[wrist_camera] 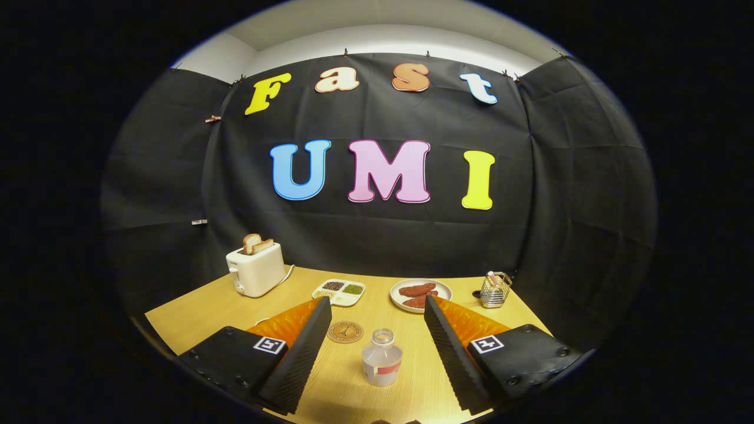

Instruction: Take the bottle from table, then pour the juice into the cup, finally place the bottle on the coaster

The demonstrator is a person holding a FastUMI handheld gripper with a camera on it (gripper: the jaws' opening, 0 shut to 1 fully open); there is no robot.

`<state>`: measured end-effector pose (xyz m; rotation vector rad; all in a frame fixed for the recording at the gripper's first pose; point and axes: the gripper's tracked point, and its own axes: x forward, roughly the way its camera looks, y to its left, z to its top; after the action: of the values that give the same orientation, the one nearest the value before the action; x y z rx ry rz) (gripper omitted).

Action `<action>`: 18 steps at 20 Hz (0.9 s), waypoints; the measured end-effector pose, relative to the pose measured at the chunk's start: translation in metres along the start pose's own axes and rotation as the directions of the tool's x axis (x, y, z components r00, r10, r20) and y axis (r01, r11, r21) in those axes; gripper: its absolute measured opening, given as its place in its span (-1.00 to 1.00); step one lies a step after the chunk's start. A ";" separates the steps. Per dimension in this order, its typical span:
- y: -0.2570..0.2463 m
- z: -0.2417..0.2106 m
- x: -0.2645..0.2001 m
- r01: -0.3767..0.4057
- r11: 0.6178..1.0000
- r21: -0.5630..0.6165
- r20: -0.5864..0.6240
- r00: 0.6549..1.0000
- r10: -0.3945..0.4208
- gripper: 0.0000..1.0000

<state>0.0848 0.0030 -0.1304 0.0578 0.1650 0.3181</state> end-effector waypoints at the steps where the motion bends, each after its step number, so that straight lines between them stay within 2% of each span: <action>1: -0.001 -0.006 0.004 -0.003 1.000 -0.009 -0.001 1.000 0.003 0.95; 6: 0.002 -0.042 0.026 -0.023 0.999 -0.030 -0.014 1.000 0.022 0.95; 18: -0.007 -0.117 0.054 -0.013 0.999 -0.035 -0.064 0.998 0.010 0.95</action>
<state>0.1178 0.0175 -0.2549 0.0137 0.2220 0.3345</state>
